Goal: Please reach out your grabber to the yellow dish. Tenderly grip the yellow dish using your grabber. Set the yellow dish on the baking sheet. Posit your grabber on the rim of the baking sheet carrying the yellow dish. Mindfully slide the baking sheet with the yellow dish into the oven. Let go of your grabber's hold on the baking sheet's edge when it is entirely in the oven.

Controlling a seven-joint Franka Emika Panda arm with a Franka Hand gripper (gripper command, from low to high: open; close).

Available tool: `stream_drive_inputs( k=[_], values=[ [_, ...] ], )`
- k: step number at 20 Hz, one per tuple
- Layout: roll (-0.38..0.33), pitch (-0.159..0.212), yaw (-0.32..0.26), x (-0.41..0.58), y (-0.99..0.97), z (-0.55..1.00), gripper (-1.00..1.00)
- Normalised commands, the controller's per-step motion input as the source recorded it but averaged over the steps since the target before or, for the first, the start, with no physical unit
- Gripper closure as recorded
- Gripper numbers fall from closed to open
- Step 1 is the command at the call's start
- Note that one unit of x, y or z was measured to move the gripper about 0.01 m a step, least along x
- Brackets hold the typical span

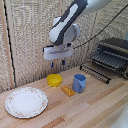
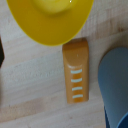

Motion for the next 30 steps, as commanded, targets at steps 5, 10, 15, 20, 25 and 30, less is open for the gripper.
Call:
stream_drive_inputs(
  k=[5,10,15,20,25,30],
  values=[
    [0.005,0.031,0.0,0.391,-0.33,-0.3,-1.0],
    [-0.005,0.016,-0.016,0.242,-0.11,-0.33,-1.0],
    [-0.057,0.025,-0.021,0.093,-0.08,-0.35,-1.0],
    [-0.036,0.011,0.0,0.002,-0.15,-0.33,-1.0],
    [-0.04,0.0,0.006,0.0,0.02,-0.13,1.0],
    [-0.007,0.006,0.0,0.071,0.04,0.0,1.0]
  ],
)
